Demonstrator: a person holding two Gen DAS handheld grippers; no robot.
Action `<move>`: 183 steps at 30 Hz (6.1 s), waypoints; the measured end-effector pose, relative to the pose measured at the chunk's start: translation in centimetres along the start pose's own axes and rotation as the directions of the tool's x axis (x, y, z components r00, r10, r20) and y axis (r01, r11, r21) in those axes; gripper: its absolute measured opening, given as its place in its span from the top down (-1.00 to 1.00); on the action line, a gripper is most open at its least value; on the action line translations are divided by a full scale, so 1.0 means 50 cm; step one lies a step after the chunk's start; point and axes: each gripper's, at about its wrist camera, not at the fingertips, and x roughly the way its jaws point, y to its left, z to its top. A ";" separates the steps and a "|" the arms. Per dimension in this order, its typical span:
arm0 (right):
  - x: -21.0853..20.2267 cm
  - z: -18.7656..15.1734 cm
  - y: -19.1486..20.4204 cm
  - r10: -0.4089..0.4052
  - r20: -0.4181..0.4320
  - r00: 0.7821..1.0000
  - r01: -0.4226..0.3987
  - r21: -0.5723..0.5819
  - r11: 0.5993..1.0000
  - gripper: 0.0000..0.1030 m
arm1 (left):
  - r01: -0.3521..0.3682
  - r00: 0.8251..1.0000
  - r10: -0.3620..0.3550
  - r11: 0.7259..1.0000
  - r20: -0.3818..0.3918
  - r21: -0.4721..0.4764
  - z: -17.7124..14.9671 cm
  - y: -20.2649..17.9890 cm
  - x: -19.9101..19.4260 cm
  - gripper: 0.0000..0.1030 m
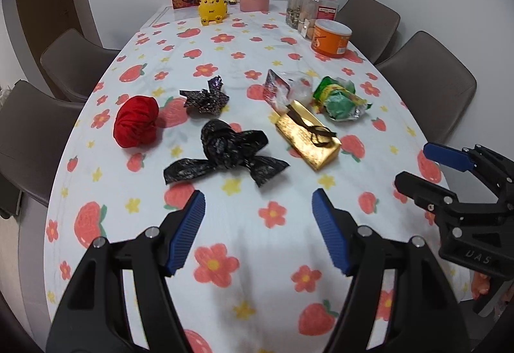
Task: Collect trash
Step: 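Grasp the black plastic bag with the left tool while the right tool grasps the ribboned gold box, then carry the black bag and ribboned gold box to the grey bin and release both, then swing both tools back over the table toward the clear bag and green wrapper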
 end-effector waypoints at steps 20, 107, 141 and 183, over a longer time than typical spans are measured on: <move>0.306 0.070 -0.005 -0.059 -0.175 0.983 0.043 -0.092 0.995 -0.22 | -0.006 0.989 0.000 0.999 -0.148 -0.040 0.072 0.072 0.277 -0.35; -0.534 -0.698 -0.639 -0.489 -0.217 0.845 0.516 0.570 0.639 0.01 | 0.526 0.845 -0.447 0.601 -0.293 0.602 -0.257 -1.096 -0.061 0.32; -0.185 -0.971 -0.995 -0.370 -0.370 0.852 0.517 0.707 0.484 -0.14 | 0.545 0.838 -0.275 0.427 -0.471 0.722 -0.400 -1.423 0.363 0.32; -0.427 -0.783 -0.807 -0.432 -0.287 0.855 0.508 0.634 0.583 -0.15 | 0.519 0.855 -0.344 0.549 -0.388 0.655 -0.276 -1.252 0.187 -0.26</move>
